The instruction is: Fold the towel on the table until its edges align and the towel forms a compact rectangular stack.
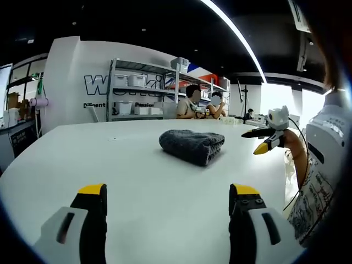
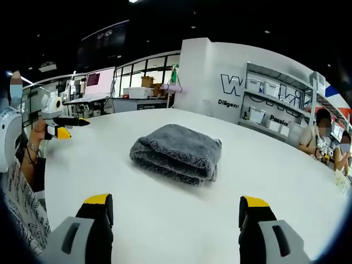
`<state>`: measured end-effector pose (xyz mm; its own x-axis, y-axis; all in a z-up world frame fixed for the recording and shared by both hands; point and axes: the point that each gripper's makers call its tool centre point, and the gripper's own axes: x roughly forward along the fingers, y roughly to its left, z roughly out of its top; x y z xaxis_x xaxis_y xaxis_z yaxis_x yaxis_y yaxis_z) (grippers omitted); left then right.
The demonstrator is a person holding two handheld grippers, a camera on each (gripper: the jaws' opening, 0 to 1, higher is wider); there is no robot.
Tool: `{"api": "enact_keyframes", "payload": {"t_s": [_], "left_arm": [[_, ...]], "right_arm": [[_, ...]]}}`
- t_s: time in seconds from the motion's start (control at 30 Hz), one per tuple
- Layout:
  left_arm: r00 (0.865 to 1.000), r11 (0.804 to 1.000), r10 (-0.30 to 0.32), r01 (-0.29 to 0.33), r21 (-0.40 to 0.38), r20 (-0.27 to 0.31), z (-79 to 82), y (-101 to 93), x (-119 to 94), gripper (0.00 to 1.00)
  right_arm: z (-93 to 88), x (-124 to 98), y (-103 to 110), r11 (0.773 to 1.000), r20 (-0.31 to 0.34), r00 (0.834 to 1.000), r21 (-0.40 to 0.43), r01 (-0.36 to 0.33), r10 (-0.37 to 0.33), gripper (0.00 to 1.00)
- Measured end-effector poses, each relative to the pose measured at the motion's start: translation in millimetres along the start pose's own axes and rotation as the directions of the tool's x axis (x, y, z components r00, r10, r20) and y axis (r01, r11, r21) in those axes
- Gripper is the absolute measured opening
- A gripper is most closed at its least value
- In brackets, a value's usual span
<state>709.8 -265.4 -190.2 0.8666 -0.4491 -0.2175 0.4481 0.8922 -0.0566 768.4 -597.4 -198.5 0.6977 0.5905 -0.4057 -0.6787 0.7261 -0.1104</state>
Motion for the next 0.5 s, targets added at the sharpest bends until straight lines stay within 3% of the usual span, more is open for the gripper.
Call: {"api": "enact_keyframes", "payload": {"t_s": [0.17,0.5], "left_arm": [[1.000,1.000,-0.013,0.013,0.005,-0.026,-7.4,-5.2,2.4,0.97],[1.000,1.000,-0.028,0.028,0.011,-0.011,-2.7,-8.8,-0.6,0.96]], "right_arm": [[0.9,-4.2,-2.7,1.000,0.009,1.000,0.000,0.022,-0.022,0.99],[-1.7,-0.6,4.0,1.000,-0.002,1.000,-0.005,0.010,-0.010,0.99]]}}
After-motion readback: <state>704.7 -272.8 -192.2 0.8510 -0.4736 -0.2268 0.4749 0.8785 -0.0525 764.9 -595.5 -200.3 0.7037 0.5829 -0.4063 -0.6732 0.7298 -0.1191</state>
